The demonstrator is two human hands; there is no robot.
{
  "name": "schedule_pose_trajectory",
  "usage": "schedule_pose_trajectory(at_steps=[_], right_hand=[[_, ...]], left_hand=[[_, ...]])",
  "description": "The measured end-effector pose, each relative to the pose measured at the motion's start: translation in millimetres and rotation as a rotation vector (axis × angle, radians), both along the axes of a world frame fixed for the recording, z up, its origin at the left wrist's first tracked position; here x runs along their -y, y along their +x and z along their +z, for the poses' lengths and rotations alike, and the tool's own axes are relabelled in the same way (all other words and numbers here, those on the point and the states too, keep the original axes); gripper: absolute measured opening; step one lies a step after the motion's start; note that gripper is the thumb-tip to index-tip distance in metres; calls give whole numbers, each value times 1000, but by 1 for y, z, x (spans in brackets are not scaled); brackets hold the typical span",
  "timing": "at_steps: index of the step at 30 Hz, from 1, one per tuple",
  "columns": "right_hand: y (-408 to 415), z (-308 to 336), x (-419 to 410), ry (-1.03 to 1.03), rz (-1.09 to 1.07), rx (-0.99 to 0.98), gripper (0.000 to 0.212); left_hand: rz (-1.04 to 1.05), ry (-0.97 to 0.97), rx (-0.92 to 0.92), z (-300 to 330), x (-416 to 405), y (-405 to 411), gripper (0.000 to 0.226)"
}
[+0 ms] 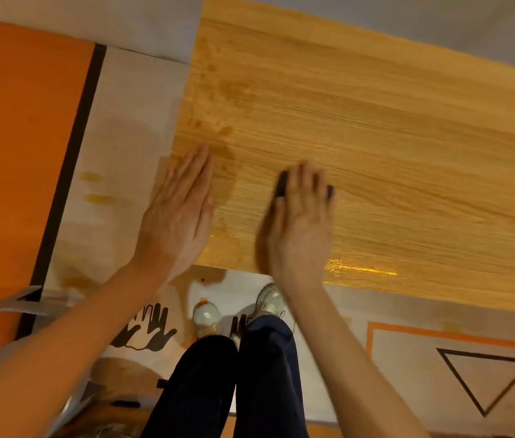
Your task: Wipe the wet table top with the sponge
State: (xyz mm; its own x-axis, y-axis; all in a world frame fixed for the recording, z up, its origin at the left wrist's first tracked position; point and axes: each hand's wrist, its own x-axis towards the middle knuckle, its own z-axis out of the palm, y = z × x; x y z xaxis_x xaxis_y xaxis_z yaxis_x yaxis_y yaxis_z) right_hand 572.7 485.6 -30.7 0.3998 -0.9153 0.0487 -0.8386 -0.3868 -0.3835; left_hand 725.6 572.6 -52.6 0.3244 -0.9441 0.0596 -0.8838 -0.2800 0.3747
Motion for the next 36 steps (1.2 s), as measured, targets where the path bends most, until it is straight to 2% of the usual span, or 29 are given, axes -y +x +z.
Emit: schedule_pose_trajectory(at_steps=[4, 6, 10, 12, 13, 15, 18, 20, 21, 23, 26, 28, 29, 33, 36], right_hand=[[27, 4, -32, 12, 329, -30, 47], [-4, 7, -14, -15, 350, -75, 47], [-92, 7, 26, 53, -105, -64, 51], [-91, 4, 25, 75, -284, -23, 53], [-75, 3, 18, 70, -307, -7, 52], [-28, 1, -6, 25, -201, 17, 49], [19, 3, -42, 24, 164, 21, 47], [3, 6, -32, 15, 314, -29, 47], [-18, 6, -22, 8, 308, -53, 47], [-69, 5, -3, -4, 117, -60, 47], [-129, 2, 10, 45, -308, 26, 50], [-118, -1, -3, 59, -471, 77, 51], [-100, -1, -13, 56, -476, 90, 50], [2, 1, -65, 31, -148, 107, 46], [16, 6, -72, 60, 170, 74, 45]], left_hand=[[2, -7, 24, 1, 0, -1, 54], [-3, -32, 5, 0, -1, -2, 54], [-14, -56, -33, -3, -1, -1, 54], [-20, -51, -27, -4, -1, 0, 54], [-22, -50, -26, -4, -2, 1, 54], [-16, -49, -32, -5, -2, 1, 54], [-3, -44, -30, -4, -1, 1, 53], [0, -46, -37, -2, -1, -1, 53], [1, -52, -46, -1, -1, -1, 53], [2, -68, -70, 0, -2, -2, 54], [5, -79, -83, -1, -3, -2, 54], [3, -72, -85, 0, -2, -2, 55], [2, -65, -87, 1, -2, -2, 55], [21, -49, -80, 1, -2, -2, 53], [15, -49, -71, 1, -2, -3, 53]])
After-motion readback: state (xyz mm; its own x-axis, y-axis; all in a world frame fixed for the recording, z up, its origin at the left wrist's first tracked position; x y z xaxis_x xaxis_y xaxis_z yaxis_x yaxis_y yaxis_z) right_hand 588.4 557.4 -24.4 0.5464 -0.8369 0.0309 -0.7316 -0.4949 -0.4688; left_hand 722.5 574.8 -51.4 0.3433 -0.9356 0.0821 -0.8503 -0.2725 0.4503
